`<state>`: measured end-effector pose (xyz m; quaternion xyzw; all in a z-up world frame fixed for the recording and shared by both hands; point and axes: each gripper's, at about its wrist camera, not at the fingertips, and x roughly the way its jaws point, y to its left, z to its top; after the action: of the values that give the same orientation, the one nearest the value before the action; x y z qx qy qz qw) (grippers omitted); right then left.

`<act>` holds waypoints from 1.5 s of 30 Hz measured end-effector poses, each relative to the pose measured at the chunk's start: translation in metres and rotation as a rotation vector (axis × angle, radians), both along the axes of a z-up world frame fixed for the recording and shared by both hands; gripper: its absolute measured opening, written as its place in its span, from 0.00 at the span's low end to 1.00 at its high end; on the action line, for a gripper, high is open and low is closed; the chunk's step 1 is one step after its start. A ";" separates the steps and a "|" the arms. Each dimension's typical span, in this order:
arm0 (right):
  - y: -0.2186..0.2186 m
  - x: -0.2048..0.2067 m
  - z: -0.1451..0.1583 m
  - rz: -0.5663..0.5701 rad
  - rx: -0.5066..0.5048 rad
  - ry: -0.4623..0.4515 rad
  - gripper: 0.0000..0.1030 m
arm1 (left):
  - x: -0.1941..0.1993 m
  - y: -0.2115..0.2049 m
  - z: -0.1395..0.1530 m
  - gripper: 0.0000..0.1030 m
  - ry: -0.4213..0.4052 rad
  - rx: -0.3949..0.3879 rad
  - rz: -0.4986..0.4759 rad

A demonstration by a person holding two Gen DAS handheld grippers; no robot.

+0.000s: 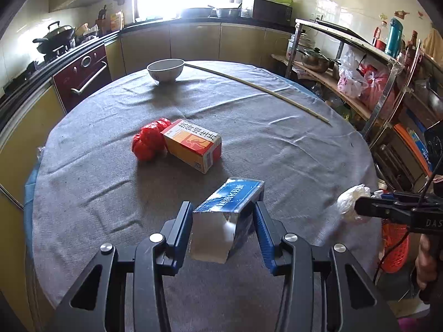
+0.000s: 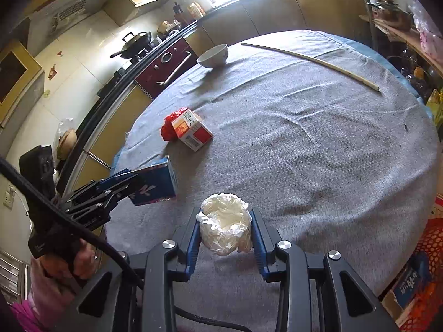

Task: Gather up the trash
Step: 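Grasp the blue Yunnan Baiyao box with the left tool while the right tool holds the white bag, then lift the blue box with the left tool while the right tool holds the white bag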

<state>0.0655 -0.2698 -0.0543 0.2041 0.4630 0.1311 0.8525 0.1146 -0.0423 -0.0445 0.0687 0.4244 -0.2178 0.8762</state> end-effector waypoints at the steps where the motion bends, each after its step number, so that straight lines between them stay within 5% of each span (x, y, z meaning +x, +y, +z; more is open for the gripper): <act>1: -0.001 -0.003 0.001 -0.004 0.001 -0.004 0.35 | -0.001 0.000 0.000 0.45 -0.003 0.011 -0.001; 7: -0.017 -0.013 -0.005 -0.038 0.018 0.008 0.35 | 0.004 0.004 -0.005 0.46 0.016 -0.001 -0.006; 10: -0.025 -0.011 -0.012 -0.051 0.025 0.022 0.35 | 0.010 0.002 -0.011 0.63 0.023 0.013 -0.006; 18: -0.032 -0.001 -0.027 -0.058 0.036 0.056 0.35 | 0.030 0.000 -0.028 0.64 0.067 0.022 0.010; 32: -0.035 0.006 -0.041 -0.059 0.068 0.080 0.35 | 0.052 0.034 -0.038 0.67 0.150 -0.048 0.238; 45: -0.037 0.000 -0.046 -0.043 0.102 0.076 0.35 | 0.081 0.006 -0.058 0.68 0.308 -0.045 0.374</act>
<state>0.0656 -0.3065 -0.1008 0.2618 0.4833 0.1285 0.8254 0.1957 -0.0360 -0.1025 -0.0646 0.5536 -0.0692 0.8274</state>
